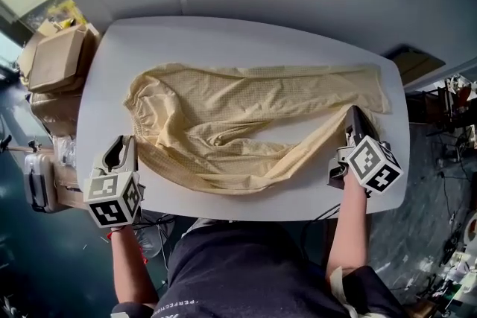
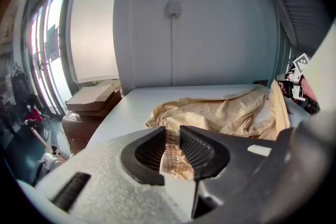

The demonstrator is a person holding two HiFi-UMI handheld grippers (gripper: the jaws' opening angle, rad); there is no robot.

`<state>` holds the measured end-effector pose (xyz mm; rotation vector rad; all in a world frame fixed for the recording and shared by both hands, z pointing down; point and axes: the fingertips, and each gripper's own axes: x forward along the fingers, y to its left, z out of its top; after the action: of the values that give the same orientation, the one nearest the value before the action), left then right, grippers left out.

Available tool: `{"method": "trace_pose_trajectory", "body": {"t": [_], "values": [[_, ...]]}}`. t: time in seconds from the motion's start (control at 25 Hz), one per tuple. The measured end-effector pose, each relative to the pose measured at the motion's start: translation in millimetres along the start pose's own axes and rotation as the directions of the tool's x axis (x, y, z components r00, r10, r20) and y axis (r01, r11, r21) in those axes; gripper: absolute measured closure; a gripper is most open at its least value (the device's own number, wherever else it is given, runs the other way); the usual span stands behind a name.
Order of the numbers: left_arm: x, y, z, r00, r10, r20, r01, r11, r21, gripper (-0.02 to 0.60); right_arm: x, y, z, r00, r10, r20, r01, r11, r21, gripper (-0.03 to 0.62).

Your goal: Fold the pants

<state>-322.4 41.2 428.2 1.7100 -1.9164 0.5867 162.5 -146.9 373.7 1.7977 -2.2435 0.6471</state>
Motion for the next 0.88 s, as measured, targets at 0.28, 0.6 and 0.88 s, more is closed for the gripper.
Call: {"method": "trace_pose_trajectory", "body": {"t": [0.28,0.6,0.88], "values": [[12.7,17.5,28.6,0.998,0.07,-0.003,-0.07,0.998,-0.008,0.497,26.3,-10.6,32.7,1.0,0.001,0.018,-0.001,1.0,-0.023,0.585],[30.2,50.7,63.1,0.988,0.155,0.003,-0.155,0.988,-0.003,0.495,57.2,-21.6,65.2,0.999,-0.012,0.041,0.015,0.997,-0.072,0.586],[57.5,73.3,76.2,0.976,0.217,-0.018,-0.217,0.976,0.018,0.495,95.4,-34.7,69.6,0.999,-0.05,0.01,0.05,0.992,-0.118,0.585]]}}
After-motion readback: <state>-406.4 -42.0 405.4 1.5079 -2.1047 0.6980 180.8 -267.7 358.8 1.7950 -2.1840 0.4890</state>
